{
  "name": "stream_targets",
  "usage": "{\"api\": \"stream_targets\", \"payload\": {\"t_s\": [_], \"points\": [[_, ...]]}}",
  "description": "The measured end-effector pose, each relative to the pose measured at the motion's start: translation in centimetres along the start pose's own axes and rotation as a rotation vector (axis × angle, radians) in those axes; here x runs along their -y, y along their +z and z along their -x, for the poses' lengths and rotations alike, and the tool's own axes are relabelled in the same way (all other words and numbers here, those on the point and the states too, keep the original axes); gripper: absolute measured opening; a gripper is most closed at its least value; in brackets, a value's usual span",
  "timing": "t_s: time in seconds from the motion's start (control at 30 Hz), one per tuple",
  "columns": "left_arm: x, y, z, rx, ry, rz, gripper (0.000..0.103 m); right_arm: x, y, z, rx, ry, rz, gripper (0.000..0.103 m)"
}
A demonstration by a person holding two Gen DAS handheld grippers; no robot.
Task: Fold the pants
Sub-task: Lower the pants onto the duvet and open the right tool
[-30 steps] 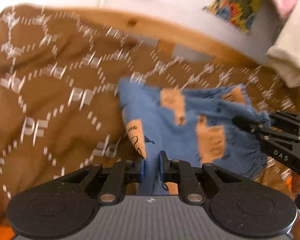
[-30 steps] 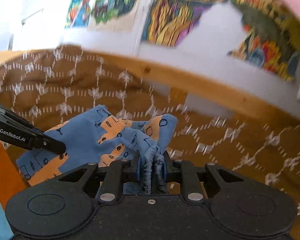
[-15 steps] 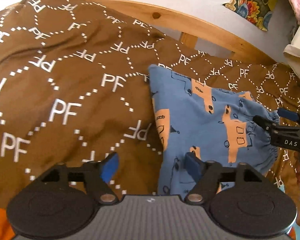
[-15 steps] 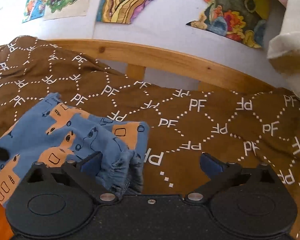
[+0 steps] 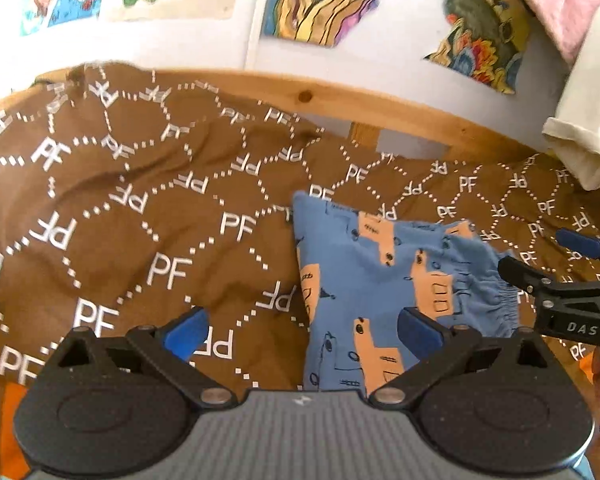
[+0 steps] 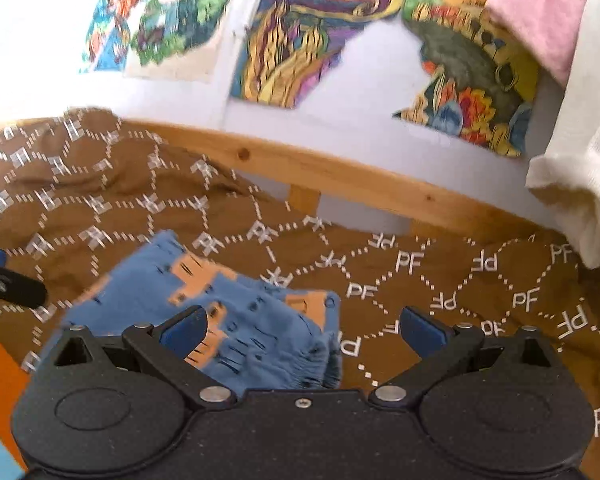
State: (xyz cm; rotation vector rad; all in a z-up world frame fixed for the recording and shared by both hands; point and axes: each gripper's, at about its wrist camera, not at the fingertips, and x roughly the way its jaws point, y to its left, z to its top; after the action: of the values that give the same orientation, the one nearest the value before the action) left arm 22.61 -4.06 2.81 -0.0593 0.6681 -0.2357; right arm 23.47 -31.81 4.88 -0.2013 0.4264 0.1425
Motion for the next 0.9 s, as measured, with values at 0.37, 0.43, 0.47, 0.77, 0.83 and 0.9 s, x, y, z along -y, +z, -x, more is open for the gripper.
{"api": "stream_targets", "payload": {"t_s": [0.37,0.43,0.47,0.77,0.83,0.9], "points": [[0.8,-1.0,6.0,0.070,0.007,-0.013,0.103,-1.5,-0.3,7.8,0.063,0.012,-0.144,0.102],[0.9,-1.3,7.0,0.080,0.006,-0.013,0.103,-1.6,-0.6,9.2,0.069,0.005,-0.162,0.102],[1.0,-1.4,7.5,0.086,0.009,-0.015,0.103,-1.7,-0.7,9.7,0.069,0.004,-0.168,0.102],[2.4,-4.7,10.5,0.080,0.024,-0.090,0.103,-3.1,-3.6,14.1,0.038,-0.018,-0.240,0.102],[2.7,-5.6,11.0,0.079,0.030,-0.118,0.103,-3.5,-4.2,14.7,0.026,-0.020,-0.244,0.102],[2.9,-6.4,11.4,0.085,0.029,-0.136,0.103,-3.8,-4.7,15.3,0.018,-0.023,-0.256,0.102]]}}
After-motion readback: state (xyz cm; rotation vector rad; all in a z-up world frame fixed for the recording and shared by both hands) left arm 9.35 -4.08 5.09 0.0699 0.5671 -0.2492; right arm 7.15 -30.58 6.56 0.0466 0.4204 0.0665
